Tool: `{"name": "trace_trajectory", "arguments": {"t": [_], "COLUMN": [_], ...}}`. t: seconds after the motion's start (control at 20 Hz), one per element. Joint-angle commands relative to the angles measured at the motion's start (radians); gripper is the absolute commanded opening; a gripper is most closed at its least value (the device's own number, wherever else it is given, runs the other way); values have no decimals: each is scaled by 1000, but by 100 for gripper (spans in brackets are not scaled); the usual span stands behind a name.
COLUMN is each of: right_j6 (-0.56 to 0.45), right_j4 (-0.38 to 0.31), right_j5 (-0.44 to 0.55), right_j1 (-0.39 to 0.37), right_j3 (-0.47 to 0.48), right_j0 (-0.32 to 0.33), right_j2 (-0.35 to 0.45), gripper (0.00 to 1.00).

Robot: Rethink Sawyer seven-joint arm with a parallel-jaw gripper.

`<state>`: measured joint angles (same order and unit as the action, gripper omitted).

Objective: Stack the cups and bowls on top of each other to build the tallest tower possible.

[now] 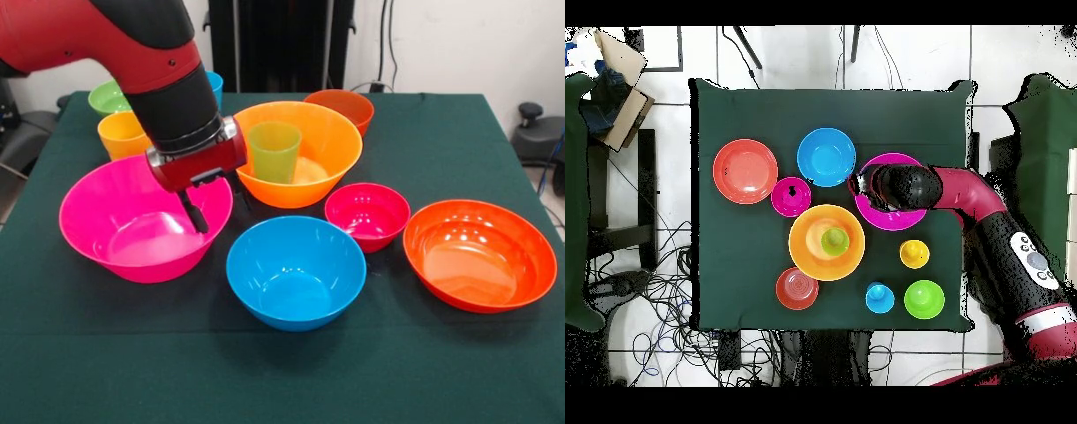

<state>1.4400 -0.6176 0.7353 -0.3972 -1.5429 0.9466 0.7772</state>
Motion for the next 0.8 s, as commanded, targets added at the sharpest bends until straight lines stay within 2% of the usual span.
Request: {"name": "trace_trajectory", "arguments": {"t": [0.05,0.2,0.35,0.6,0.7,0.8], "right_j6": [128,211,267,293,295,300], "right_j4": [-139,-149,-151,-143,-125,-134], "right_j5": [-33,25,45,31,-13,-58], "right_j1": [-233,-326,-376,-378,-353,-330], "right_j3": [-70,-76,-81,-74,-78,-70], "right_j0": [-124,-201,-264,-327,-329,-342], "right_j2": [-182,-267,-343,-414,-417,-430], "gripper": [100,100,100,100,100,100]}}
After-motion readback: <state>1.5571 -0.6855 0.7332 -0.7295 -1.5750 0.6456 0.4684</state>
